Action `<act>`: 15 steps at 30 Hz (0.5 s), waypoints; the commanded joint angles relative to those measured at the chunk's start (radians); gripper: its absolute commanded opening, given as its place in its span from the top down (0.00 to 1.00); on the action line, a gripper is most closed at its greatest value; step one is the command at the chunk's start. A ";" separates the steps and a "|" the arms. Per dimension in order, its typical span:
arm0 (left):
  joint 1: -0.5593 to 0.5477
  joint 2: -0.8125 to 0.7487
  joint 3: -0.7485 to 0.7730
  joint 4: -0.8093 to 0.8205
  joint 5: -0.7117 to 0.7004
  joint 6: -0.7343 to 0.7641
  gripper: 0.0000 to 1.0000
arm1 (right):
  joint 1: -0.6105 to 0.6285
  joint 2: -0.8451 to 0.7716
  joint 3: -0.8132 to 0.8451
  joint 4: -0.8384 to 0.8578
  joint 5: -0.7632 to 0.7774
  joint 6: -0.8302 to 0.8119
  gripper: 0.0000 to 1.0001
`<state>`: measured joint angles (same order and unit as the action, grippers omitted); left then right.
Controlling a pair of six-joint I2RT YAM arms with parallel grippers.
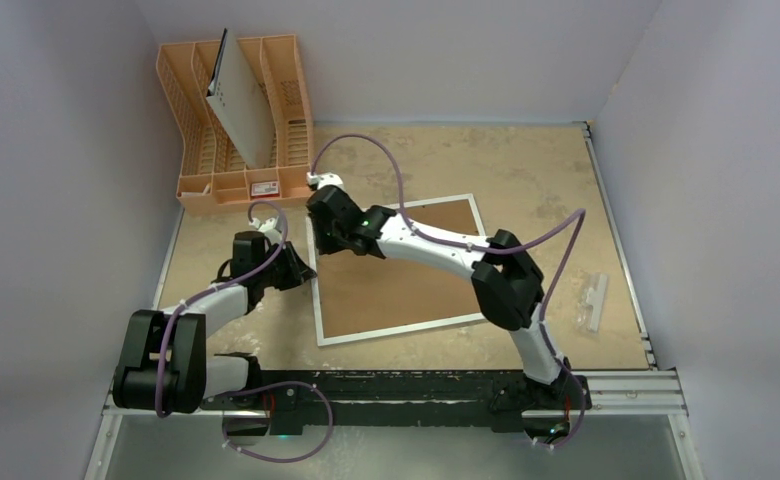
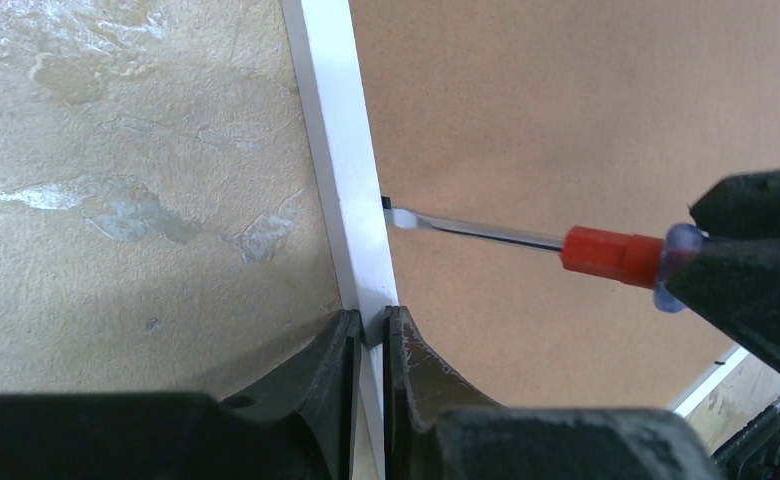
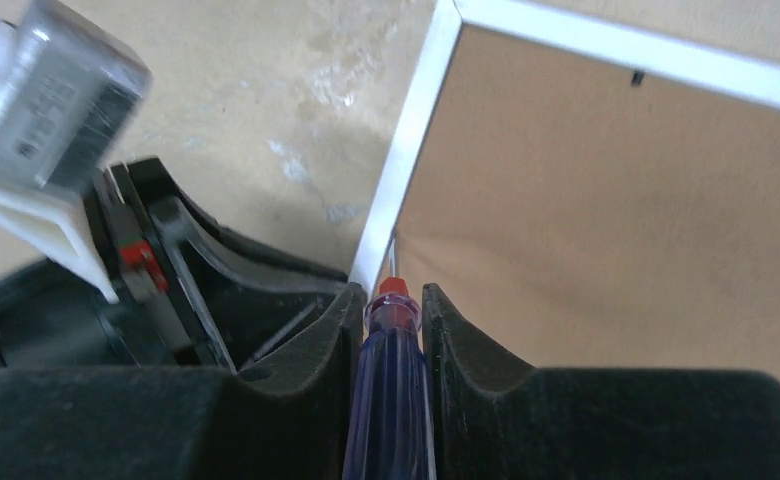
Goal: Take the photo out of the frame
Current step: Release the photo frame item from the photo frame.
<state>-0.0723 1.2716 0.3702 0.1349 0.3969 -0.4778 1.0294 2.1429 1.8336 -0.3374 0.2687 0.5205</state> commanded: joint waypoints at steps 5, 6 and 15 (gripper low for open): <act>-0.007 0.017 -0.032 -0.058 -0.027 0.038 1.00 | -0.129 -0.247 -0.380 0.284 -0.277 0.155 1.00; -0.007 0.018 -0.031 -0.058 -0.027 0.038 1.00 | -0.137 -0.265 -0.412 0.301 -0.290 0.164 1.00; -0.007 0.014 -0.030 -0.060 -0.021 0.036 1.00 | -0.163 -0.403 -0.706 0.521 -0.441 0.267 1.00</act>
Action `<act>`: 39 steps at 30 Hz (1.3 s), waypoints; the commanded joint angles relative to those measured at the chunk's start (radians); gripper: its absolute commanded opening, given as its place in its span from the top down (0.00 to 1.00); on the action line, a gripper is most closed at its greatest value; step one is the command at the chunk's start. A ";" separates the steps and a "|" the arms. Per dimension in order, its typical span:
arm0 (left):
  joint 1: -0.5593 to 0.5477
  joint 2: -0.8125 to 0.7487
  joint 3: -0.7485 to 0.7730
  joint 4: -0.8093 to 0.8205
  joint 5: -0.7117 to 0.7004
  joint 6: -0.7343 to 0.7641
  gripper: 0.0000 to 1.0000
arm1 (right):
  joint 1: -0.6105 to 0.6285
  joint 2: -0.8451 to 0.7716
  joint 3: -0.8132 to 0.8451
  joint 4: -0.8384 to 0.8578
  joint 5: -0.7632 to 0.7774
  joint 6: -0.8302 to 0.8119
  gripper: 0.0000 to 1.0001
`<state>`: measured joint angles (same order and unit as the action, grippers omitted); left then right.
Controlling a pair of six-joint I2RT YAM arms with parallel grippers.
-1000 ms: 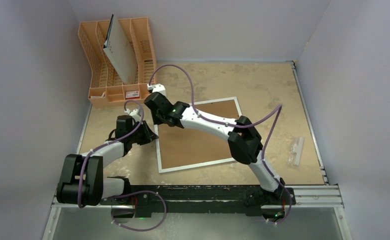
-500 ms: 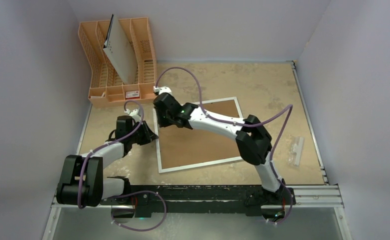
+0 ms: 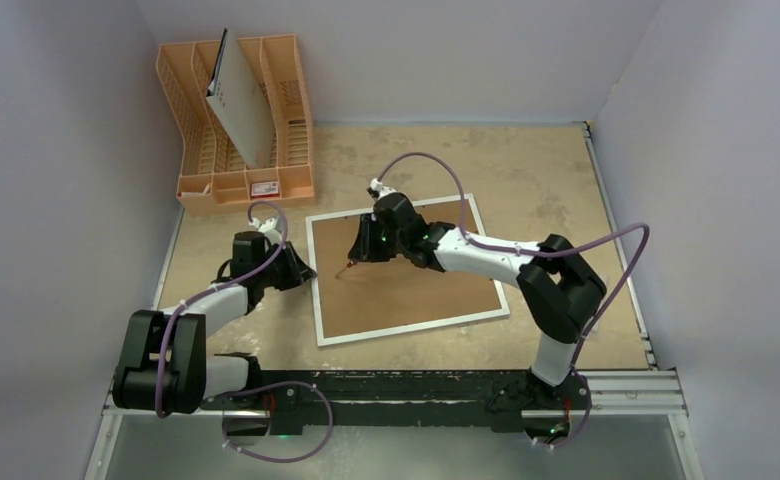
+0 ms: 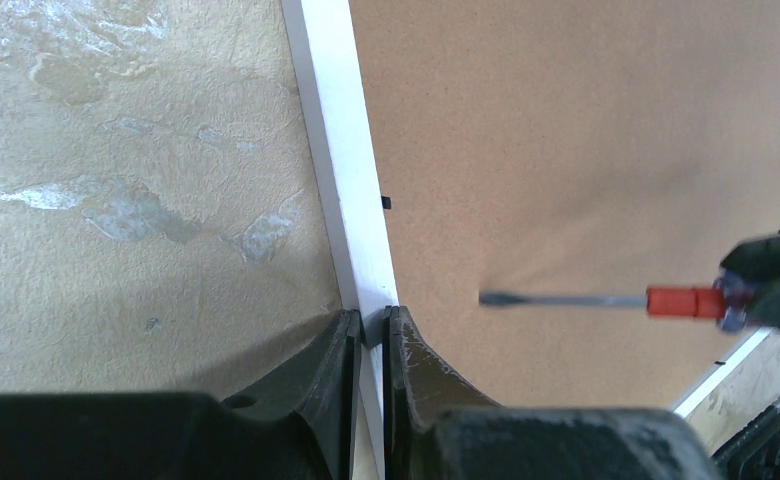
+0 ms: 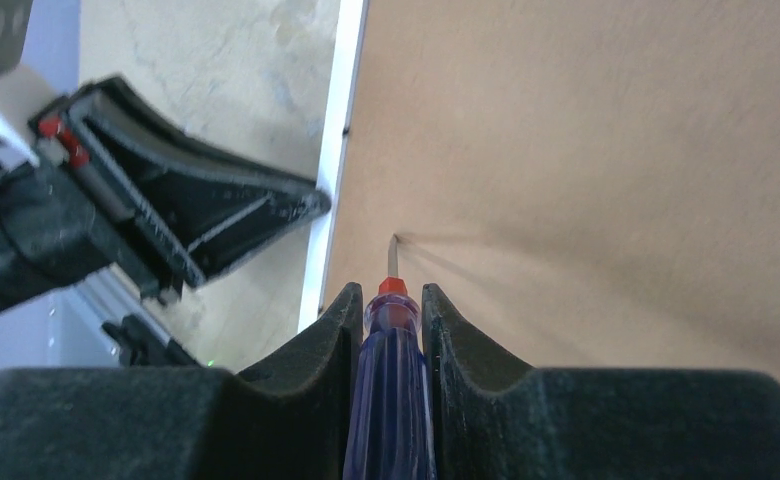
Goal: Take the photo out of the frame
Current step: Release the photo frame item from the photo frame.
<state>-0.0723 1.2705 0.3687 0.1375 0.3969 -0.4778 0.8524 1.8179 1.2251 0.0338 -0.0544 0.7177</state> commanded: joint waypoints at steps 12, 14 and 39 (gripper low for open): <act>-0.007 0.017 -0.028 -0.060 -0.019 0.036 1.00 | 0.040 -0.103 -0.260 0.324 -0.222 0.159 1.00; -0.008 0.017 -0.027 -0.061 -0.019 0.036 1.00 | 0.055 -0.085 -0.231 0.300 -0.215 0.145 1.00; -0.007 0.026 -0.025 -0.055 -0.016 0.037 1.00 | 0.099 -0.130 -0.155 0.107 -0.083 0.032 1.00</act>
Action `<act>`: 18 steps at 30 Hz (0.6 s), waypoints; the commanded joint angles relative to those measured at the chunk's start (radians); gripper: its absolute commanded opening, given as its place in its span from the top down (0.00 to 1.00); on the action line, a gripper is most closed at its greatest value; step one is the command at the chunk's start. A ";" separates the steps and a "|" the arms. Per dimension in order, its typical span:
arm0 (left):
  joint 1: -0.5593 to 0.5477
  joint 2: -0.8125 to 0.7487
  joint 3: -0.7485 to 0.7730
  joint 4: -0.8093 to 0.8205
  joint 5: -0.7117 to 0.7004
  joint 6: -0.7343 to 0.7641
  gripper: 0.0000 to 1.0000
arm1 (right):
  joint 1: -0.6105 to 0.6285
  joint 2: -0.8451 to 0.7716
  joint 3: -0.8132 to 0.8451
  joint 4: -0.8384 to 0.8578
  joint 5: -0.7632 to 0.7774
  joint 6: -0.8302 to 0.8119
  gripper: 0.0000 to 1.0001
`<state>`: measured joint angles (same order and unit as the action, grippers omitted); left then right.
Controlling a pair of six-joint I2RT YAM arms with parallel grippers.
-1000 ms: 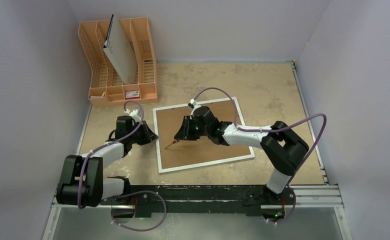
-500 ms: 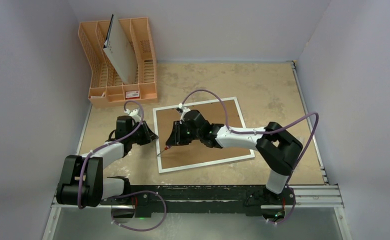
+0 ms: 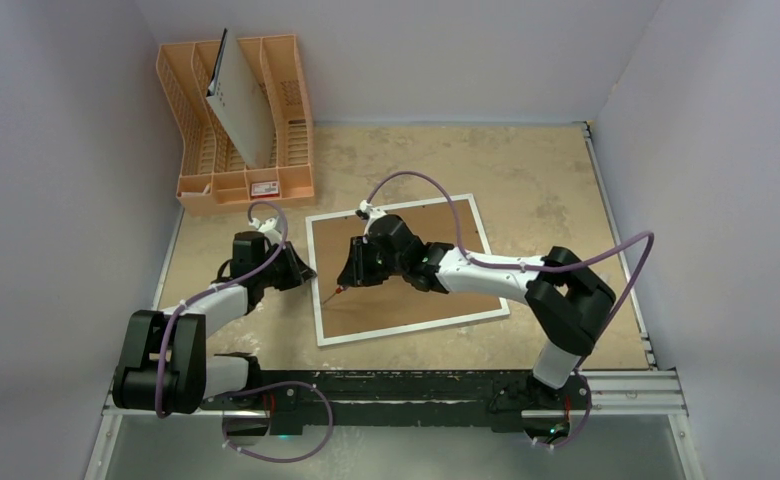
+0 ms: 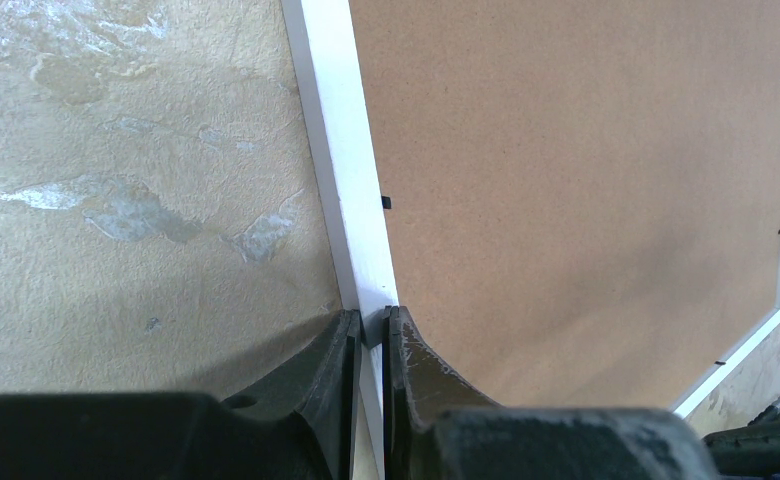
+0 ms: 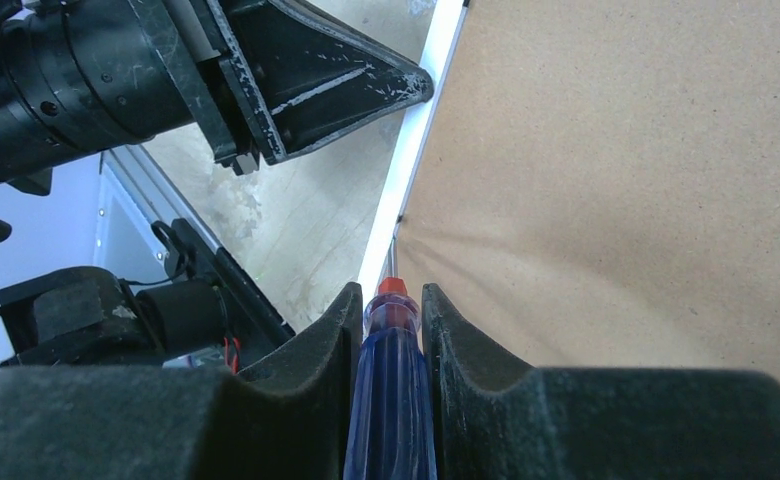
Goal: Take the photo out of the frame
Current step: Release the photo frame item from the photo frame.
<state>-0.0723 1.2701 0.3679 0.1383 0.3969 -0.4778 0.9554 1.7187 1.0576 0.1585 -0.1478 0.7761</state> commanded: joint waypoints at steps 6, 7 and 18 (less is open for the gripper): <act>-0.007 0.024 -0.024 -0.057 -0.015 0.036 1.00 | -0.004 0.016 0.044 -0.012 0.016 -0.031 1.00; -0.007 0.023 -0.024 -0.057 -0.015 0.036 1.00 | -0.003 0.024 0.055 -0.011 0.019 -0.038 1.00; -0.007 0.015 -0.027 -0.059 -0.013 0.035 1.00 | 0.004 0.082 0.104 -0.010 0.026 -0.050 1.00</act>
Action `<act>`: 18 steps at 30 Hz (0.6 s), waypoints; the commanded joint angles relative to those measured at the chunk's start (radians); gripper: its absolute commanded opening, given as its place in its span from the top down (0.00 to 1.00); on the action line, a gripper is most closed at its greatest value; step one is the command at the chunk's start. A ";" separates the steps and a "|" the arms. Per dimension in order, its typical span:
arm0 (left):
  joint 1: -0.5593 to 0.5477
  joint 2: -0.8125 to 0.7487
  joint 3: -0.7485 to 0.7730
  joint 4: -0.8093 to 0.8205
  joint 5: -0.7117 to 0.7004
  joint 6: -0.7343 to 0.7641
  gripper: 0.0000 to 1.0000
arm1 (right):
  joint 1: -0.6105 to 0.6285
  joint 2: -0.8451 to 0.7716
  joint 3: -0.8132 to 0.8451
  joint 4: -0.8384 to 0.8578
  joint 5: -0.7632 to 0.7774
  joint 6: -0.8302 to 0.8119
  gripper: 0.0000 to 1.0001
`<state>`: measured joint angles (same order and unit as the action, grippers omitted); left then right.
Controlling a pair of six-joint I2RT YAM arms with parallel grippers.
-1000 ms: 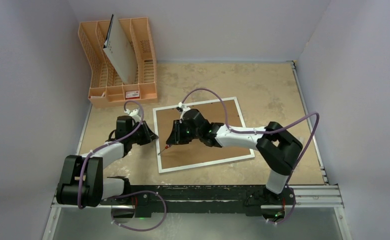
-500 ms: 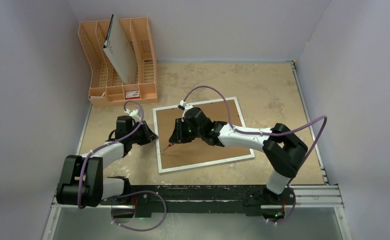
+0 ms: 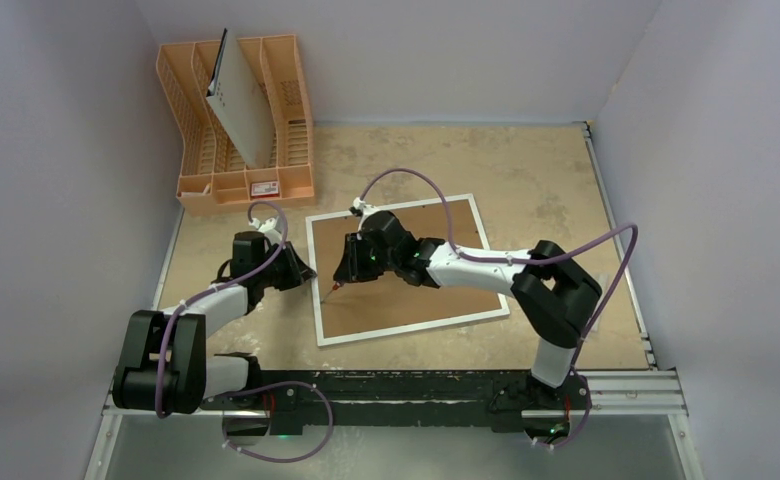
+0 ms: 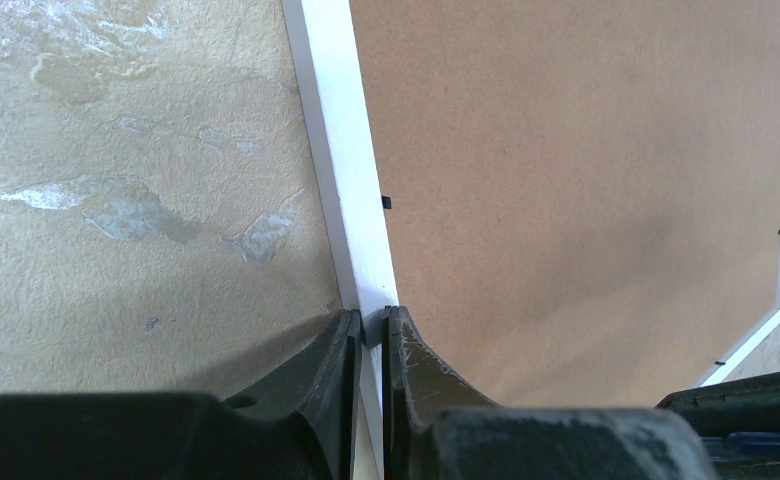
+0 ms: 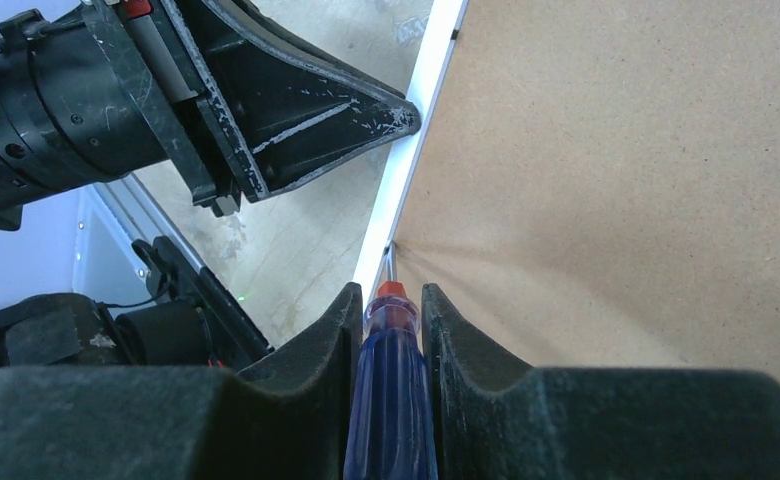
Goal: Take the photo out of the frame
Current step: Release the photo frame item from the photo frame.
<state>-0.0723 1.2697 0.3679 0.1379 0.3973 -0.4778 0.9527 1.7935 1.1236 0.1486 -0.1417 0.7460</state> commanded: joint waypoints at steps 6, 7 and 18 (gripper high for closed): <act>-0.008 0.014 -0.027 -0.044 -0.010 -0.002 1.00 | 0.076 0.018 0.099 -0.083 0.105 -0.060 1.00; -0.007 0.014 -0.029 -0.038 -0.008 -0.011 1.00 | 0.093 0.022 0.115 -0.102 0.132 -0.064 1.00; -0.007 0.007 -0.057 -0.017 0.002 -0.049 1.00 | 0.253 0.143 0.405 -0.384 0.436 -0.142 1.00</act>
<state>-0.0723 1.2610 0.3481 0.1665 0.3962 -0.5167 1.1400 1.8854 1.4254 -0.1635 0.2127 0.6201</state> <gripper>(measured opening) 0.134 0.269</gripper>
